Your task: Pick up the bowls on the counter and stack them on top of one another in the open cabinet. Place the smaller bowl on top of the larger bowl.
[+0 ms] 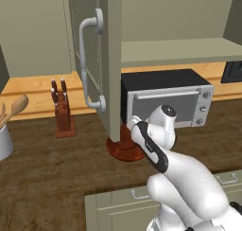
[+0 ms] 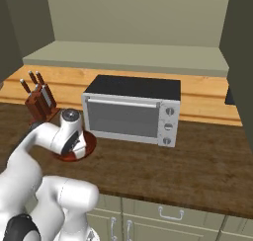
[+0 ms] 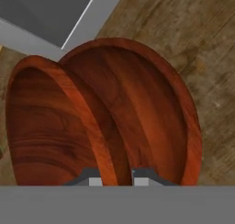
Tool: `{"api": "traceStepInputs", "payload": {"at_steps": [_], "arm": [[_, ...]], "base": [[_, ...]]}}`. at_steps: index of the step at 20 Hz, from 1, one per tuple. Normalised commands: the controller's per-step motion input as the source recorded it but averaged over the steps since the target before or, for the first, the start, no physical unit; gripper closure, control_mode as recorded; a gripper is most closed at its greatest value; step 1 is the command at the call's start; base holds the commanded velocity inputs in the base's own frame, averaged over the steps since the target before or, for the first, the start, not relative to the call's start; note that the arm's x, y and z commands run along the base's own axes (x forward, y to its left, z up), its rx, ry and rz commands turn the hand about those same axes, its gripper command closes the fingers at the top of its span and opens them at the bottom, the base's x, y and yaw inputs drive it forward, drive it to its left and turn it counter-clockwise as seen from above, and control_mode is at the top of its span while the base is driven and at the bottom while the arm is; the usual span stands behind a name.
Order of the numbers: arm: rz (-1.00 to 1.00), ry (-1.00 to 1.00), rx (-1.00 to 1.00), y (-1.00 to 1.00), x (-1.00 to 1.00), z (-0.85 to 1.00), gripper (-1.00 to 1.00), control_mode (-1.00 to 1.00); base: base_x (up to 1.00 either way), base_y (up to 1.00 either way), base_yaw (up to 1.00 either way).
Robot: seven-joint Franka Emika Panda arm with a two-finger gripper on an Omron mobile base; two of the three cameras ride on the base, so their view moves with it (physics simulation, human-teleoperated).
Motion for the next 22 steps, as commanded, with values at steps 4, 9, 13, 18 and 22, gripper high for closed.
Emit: {"api": "traceStepInputs", "payload": {"at_steps": [4,9,13,18,22], "arm": [[0.0,0.12,-0.02,0.0,0.21,-0.31,1.0,-1.0],[0.0,0.08,-0.07,0.15,0.16,-0.07,1.0,-1.0],[0.0,0.01,-0.06,0.13,0.04,0.0,-1.0,-1.0],[-0.01,0.0,0.03,-0.13,-0.16,0.48,-1.0,-1.0],[-0.06,0.07,0.12,-0.47,-0.52,0.8,-1.0,-1.0]], "base": [[0.0,0.0,0.0],[0.0,0.0,0.0],[0.0,0.0,0.0],[0.0,0.0,0.0],[0.0,0.0,0.0]]}}
